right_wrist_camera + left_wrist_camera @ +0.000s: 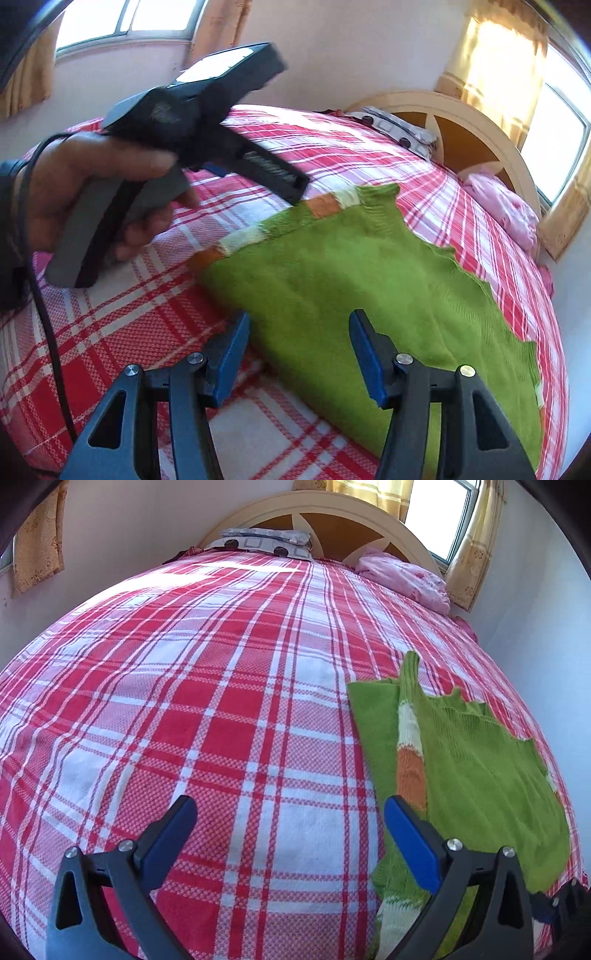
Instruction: Fold small clothes
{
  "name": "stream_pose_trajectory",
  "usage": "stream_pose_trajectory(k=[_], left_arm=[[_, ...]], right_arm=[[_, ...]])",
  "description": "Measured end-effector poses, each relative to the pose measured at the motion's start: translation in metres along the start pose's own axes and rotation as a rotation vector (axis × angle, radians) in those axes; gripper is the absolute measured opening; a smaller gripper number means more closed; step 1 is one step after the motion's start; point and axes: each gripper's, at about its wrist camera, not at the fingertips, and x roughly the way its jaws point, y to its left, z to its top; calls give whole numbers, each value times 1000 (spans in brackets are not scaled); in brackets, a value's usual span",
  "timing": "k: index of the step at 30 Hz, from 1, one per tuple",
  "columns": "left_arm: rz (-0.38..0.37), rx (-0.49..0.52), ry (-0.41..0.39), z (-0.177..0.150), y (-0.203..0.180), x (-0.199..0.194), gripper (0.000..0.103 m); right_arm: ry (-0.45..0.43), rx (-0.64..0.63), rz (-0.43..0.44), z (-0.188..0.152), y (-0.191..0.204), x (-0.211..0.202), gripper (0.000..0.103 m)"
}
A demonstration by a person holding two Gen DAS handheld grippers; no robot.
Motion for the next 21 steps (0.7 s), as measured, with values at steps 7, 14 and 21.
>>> stream_pose_trajectory(k=[7, 14, 21], left_arm=[[-80, 1, 11, 16, -9, 19, 103], [-171, -53, -93, 27, -3, 6, 97], [-262, 15, 0, 41, -26, 36, 85]], right_arm=[[11, -84, -19, 5, 23, 8, 57], [14, -143, -50, 8, 41, 14, 57], [20, -130, -60, 14, 40, 21, 57]])
